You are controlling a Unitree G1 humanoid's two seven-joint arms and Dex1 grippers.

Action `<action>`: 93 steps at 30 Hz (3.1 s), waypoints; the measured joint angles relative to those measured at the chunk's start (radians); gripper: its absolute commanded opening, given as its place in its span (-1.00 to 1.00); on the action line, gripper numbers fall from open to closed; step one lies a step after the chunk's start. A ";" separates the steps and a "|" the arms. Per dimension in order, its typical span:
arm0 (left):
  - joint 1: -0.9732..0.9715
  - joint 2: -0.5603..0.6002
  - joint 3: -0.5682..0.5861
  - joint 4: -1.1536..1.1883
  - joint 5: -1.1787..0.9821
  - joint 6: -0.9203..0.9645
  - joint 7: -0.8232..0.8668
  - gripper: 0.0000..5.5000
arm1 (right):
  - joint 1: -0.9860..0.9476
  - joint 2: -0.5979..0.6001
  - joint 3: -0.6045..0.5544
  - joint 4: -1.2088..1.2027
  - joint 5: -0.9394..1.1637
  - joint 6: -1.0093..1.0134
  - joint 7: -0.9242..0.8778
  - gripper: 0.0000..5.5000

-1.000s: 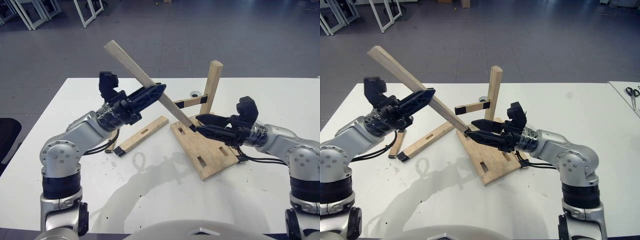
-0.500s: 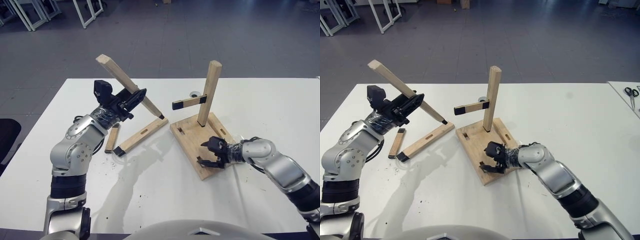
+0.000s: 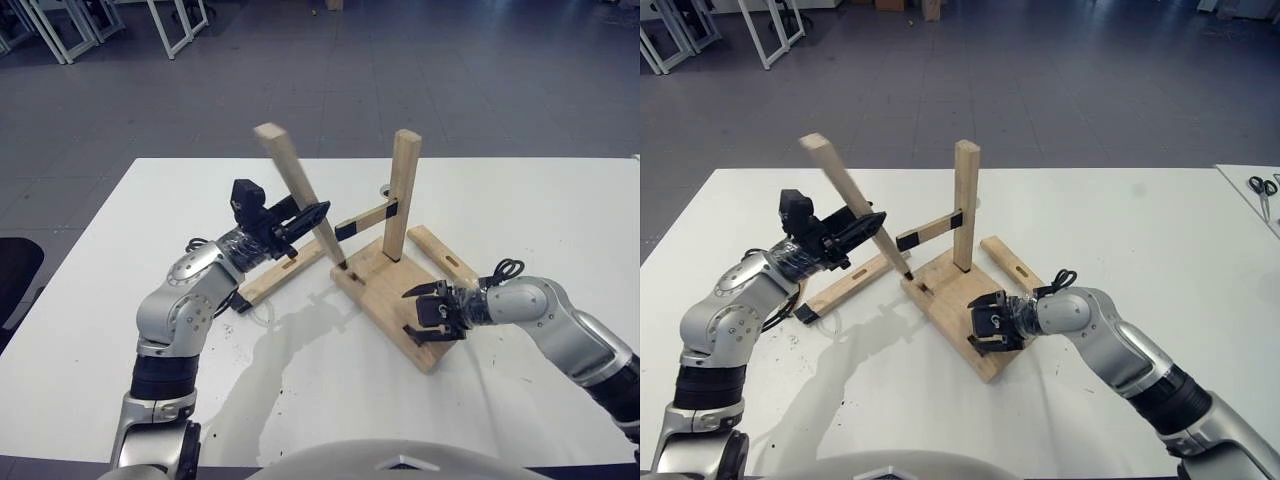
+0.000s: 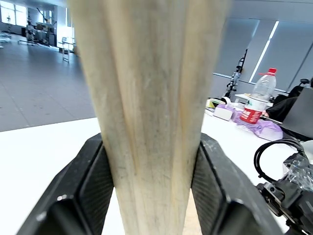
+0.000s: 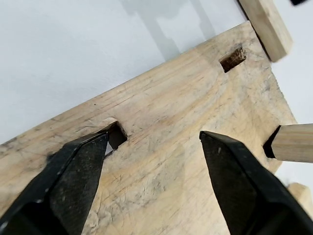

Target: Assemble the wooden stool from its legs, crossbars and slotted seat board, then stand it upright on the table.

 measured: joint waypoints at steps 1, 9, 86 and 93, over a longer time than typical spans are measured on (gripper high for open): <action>0.013 -0.011 -0.006 -0.003 0.001 0.000 -0.001 -0.26 | 0.009 -0.006 -0.007 0.001 0.002 -0.020 0.013 0.25; 0.129 0.009 0.019 -0.085 0.000 0.012 -0.007 -0.26 | 0.042 0.000 -0.050 0.007 0.006 -0.042 0.028 0.25; 0.196 0.063 -0.189 -0.108 0.176 -0.122 0.002 -0.26 | 0.257 0.075 -0.119 -0.229 -0.095 0.133 -0.097 0.25; 0.122 0.099 -0.162 0.018 0.104 -0.097 -0.090 -0.26 | 0.283 0.100 -0.102 -0.240 -0.123 0.133 -0.145 0.25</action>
